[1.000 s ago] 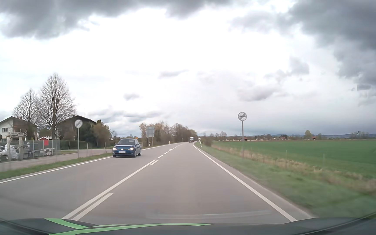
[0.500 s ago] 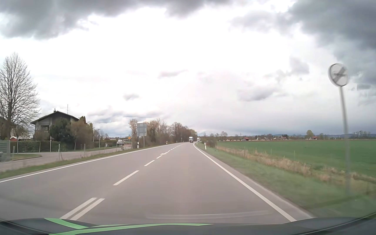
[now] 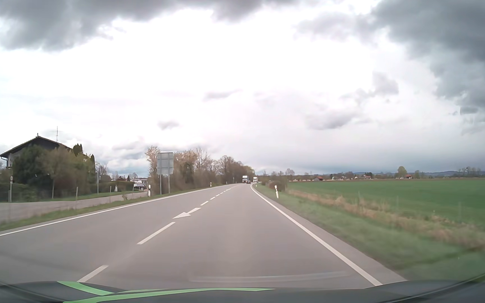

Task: Follow the waypoints while adhering to traffic rules and regulations

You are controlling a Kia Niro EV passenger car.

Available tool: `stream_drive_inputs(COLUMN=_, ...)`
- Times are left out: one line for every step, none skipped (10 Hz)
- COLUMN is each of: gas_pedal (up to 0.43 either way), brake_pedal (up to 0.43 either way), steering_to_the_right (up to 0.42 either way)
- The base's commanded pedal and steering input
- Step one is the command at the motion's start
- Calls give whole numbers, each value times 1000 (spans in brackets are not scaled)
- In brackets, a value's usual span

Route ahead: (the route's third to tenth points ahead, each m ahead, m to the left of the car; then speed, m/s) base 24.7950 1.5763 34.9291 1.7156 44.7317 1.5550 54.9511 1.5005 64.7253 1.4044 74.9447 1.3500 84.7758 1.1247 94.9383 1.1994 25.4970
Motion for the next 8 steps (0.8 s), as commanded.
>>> stream_drive_inputs(gas_pedal=240, brake_pedal=0, steering_to_the_right=0)
stream_drive_inputs(gas_pedal=240, brake_pedal=0, steering_to_the_right=0)
stream_drive_inputs(gas_pedal=240, brake_pedal=0, steering_to_the_right=1)
stream_drive_inputs(gas_pedal=240, brake_pedal=0, steering_to_the_right=1)
stream_drive_inputs(gas_pedal=240, brake_pedal=0, steering_to_the_right=1)
stream_drive_inputs(gas_pedal=240, brake_pedal=0, steering_to_the_right=1)
stream_drive_inputs(gas_pedal=240, brake_pedal=0, steering_to_the_right=1)
stream_drive_inputs(gas_pedal=240, brake_pedal=0, steering_to_the_right=1)
